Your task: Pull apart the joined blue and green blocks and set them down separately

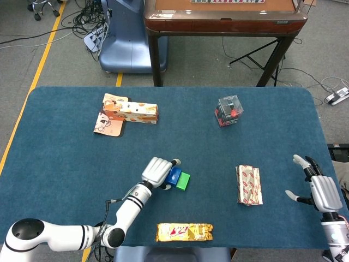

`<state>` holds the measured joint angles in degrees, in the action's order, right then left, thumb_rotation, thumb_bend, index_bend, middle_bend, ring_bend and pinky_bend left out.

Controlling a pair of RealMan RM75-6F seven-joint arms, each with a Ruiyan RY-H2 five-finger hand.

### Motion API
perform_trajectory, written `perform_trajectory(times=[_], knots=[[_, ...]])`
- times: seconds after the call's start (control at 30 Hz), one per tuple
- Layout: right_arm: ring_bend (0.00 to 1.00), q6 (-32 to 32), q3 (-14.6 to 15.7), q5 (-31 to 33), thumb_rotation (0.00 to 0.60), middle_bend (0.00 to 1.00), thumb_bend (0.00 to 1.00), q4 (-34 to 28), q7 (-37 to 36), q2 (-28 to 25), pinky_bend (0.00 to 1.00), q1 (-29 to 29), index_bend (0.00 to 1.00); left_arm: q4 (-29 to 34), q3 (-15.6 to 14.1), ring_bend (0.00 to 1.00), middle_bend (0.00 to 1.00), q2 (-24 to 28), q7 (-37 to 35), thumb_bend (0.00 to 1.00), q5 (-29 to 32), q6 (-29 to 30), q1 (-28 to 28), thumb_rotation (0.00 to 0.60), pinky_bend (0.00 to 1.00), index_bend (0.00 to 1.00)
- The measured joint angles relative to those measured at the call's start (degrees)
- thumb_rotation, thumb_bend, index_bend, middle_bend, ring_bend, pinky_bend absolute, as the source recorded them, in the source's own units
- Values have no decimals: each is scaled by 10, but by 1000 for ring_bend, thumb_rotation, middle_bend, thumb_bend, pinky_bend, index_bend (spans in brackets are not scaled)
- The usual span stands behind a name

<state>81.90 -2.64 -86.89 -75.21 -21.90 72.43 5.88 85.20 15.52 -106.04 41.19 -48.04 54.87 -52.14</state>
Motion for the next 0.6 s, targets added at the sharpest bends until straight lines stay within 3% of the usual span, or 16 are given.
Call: perform_trajectory(times=[0.6], knots=[[269,-9,1,-1,600,217,0,6,-6,5,485,6,137,-1,-8,935,1000,4,5,0,47,12,-25,600,1000,511]])
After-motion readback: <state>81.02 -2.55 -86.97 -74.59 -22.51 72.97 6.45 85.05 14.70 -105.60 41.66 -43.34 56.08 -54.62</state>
